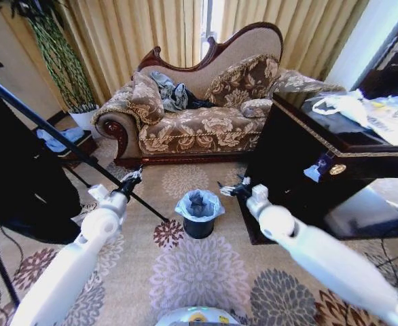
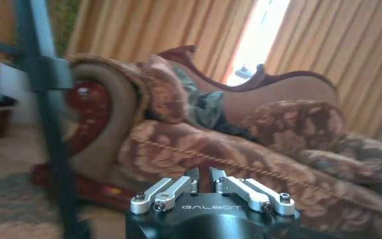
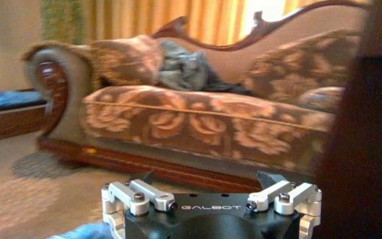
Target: Place a garbage bag over the trash bin.
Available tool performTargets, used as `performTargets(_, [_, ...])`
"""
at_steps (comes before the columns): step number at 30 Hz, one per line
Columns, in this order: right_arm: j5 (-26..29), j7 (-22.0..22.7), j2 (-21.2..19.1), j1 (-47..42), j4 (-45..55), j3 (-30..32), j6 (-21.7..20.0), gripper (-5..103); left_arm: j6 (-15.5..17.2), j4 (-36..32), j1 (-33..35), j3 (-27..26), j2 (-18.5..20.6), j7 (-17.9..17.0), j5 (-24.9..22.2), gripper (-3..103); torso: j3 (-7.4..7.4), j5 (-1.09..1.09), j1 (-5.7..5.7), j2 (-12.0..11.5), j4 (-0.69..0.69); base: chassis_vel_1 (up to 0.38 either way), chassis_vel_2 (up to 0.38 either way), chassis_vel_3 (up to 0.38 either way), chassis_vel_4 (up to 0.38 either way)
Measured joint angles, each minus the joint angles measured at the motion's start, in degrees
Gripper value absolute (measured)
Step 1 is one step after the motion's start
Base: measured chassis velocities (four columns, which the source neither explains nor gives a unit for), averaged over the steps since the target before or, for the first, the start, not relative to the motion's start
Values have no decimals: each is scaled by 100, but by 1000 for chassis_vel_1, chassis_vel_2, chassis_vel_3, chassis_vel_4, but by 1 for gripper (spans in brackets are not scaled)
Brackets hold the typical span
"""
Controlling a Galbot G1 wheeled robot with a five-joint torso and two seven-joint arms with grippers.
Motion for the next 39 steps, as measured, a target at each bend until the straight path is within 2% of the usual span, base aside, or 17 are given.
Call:
performTargets(1, [-98, -46, 69, -249, 45, 219, 41, 100, -8, -61, 139, -112, -28, -2, 49, 12, 0, 1, 0, 0, -1, 0, 0, 0, 0])
performTargets(2, [-345, -160, 265, -785, 172, 718, 96, 100, -26, -269, 499, -449, -147, 5, 168, 22, -1, 0, -1, 1, -3, 0, 0, 0, 0])
performTargets(4, [-507, -254, 390, -1045, 270, 969, 117, 100, -37, -424, 740, -664, -232, 20, 233, 22, -2, 4, -1, 1, -3, 0, 0, 0, 0])
performTargets(6, [-740, -447, 562, -1474, 440, 1328, 143, 100, -50, -658, 1059, -912, -383, 80, 323, 32, -1, 2, -1, 0, 2, 0, 0, 0, 0])
performTargets(7, [-1026, -680, 812, -1925, 621, 1731, 160, 100, -73, -910, 1331, -1072, -543, 174, 405, 38, -1, -3, -1, 0, 1, 0, 0, 0, 0])
performTargets(8, [-1026, -680, 812, -1925, 621, 1731, 160, 100, -73, -910, 1331, -1072, -543, 174, 405, 38, -1, -3, -1, 0, 1, 0, 0, 0, 0])
performTargets(9, [-1117, -759, 891, -2052, 679, 1847, 164, 100, -82, -977, 1392, -1098, -588, 203, 424, 43, -1, -3, -1, 1, 2, 0, 0, 0, 0])
performTargets(11, [-1653, -1362, 1430, -2770, 1069, 2496, 204, 100, -137, -1273, 1656, -1129, -823, 422, 607, 54, -2, 1, -1, 1, 0, 0, 0, 0, 0])
performTargets(12, [-1821, -1555, 1617, -3031, 1208, 2676, 241, 100, -170, -1356, 1714, -1099, -907, 524, 727, 54, -1, 2, -1, 1, 0, 0, 0, 0, 0])
performTargets(14, [-1929, -1664, 1736, -3209, 1302, 2769, 273, 100, -187, -1404, 1745, -1066, -960, 579, 805, 59, -2, 3, -1, 1, -1, 0, 0, 0, 0])
performTargets(16, [-2319, -2080, 2192, -3922, 1703, 3069, 488, 100, -210, -1587, 1858, -875, -1225, 780, 1084, 71, -1, -2, 0, 1, -2, 0, 0, 0, 0])
performTargets(19, [-2617, -2235, 2498, -4338, 1952, 3124, 614, 100, -228, -1703, 1999, -753, -1469, 861, 1258, 76, -1, 0, -1, 1, -3, 0, 0, 0, 0])
performTargets(20, [-2848, -2257, 2739, -4568, 2080, 3111, 721, 100, -265, -1790, 2170, -679, -1677, 902, 1429, 86, -1, 0, -1, 1, -2, 0, 0, 0, 0])
performTargets(22, [-3003, -2264, 2903, -4688, 2157, 3085, 769, 100, -318, -1843, 2313, -628, -1796, 950, 1581, 86, -1, 1, 0, 1, -2, 0, 0, 0, 0])
performTargets(25, [-3393, -2170, 3338, -4872, 2299, 2985, 871, 100, -559, -1934, 2722, -486, -2157, 1123, 2157, 98, -1, 0, 0, 1, -1, 0, 0, 0, 0])
performTargets(31, [-3593, -1981, 3606, -4863, 2379, 2921, 886, 100, -791, -2034, 3059, -271, -2517, 1220, 2618, 100, 0, 2, 1, 1, 0, 0, 0, 0, 0])
performTargets(39, [-3570, -1975, 3637, -4881, 2478, 2903, 943, 100, -861, -2124, 3184, -279, -2666, 1189, 2816, 100, 0, 1, 0, 1, -1, 0, 0, 0, 0])
